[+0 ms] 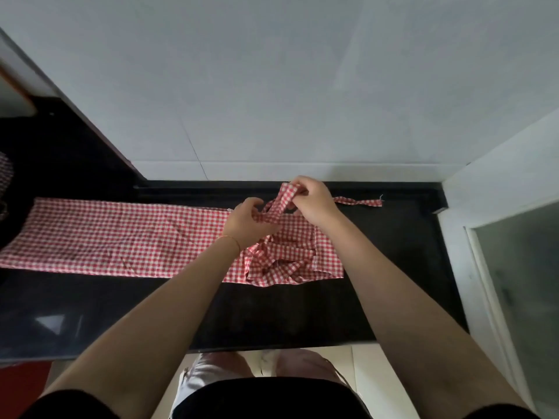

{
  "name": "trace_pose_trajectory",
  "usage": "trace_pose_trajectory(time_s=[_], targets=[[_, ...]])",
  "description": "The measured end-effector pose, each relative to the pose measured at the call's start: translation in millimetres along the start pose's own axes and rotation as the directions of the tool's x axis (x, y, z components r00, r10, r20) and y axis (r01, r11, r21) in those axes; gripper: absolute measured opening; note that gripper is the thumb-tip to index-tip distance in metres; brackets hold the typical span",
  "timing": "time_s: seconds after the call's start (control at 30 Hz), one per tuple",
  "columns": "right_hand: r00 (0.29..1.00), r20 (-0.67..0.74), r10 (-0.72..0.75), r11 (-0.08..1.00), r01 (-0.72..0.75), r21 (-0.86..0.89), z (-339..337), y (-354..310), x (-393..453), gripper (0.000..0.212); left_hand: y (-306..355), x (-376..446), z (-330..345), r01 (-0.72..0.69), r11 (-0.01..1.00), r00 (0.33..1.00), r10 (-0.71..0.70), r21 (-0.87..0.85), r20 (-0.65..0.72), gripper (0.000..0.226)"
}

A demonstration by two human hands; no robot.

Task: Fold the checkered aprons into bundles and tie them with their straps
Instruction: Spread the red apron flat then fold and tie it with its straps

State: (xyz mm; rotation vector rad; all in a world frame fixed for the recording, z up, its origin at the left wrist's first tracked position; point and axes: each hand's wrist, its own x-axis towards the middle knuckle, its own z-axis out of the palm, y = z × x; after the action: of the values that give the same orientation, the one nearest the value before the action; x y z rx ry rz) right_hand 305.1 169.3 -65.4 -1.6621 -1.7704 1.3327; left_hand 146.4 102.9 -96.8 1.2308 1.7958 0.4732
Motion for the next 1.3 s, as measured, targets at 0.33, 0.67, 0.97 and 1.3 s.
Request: trace_pose_trajectory(time_s=[0.33, 0.67, 0.97, 1.3], targets=[[0.982, 0.181, 0.056, 0.984, -0.023, -0.177, 43, -41, -1, 0.033, -20, -7, -49, 0.107, 0.846, 0.972, -0.200, -0.522, -0.125, 0.010], [0.975, 0.124, 0.185, 0.748, -0.058, -0.661, 87, -9, -27, 0.020, -75, -18, -70, 0.281, 0.577, 0.838, -0.537, -0.766, -0.097, 0.031], [0.869, 0.336, 0.364, 0.778, -0.086, -0.622, 60, 0, -35, 0.067, -84, -20, -65, 0.083, 0.910, 0.944, 0.059, 0.406, -0.325, 0.030], [0.992, 0.070, 0.108, 0.910, -0.070, -0.409, 53, 21, -25, 0.026, -73, -30, -25, -0.195, 0.718, 0.979, 0.182, 0.668, 0.090, 0.037]])
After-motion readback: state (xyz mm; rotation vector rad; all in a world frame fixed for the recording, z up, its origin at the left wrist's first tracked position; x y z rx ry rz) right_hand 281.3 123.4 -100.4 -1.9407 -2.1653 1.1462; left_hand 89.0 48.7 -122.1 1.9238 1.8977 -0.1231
